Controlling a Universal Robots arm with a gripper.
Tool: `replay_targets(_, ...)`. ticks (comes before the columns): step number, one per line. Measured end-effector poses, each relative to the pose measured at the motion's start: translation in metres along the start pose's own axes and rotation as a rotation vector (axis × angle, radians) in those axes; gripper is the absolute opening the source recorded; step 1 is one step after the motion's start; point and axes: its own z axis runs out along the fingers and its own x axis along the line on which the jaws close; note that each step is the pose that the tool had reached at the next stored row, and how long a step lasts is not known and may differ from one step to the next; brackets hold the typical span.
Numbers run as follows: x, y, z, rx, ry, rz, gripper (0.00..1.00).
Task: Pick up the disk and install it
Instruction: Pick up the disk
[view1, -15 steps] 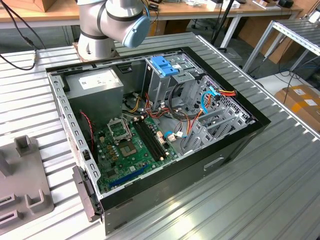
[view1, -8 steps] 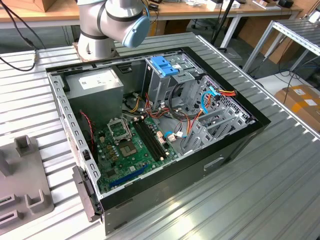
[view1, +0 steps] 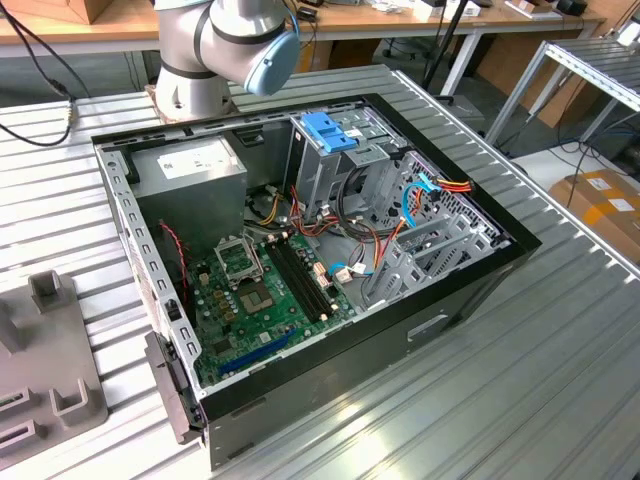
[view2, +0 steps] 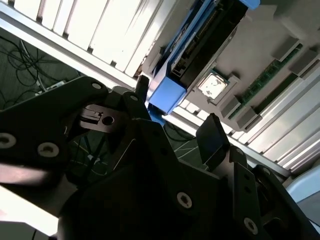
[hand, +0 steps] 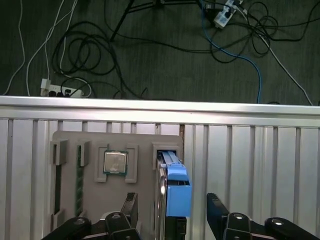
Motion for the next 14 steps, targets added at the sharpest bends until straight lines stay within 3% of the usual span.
replay_targets(2,0.0002,-0.0001,0.0037,-0.0002,0.0001,0.0,0.66)
replay_targets(14,0.0002,-0.0001,0.0042,-0.0001,0.0,-0.001,0.66)
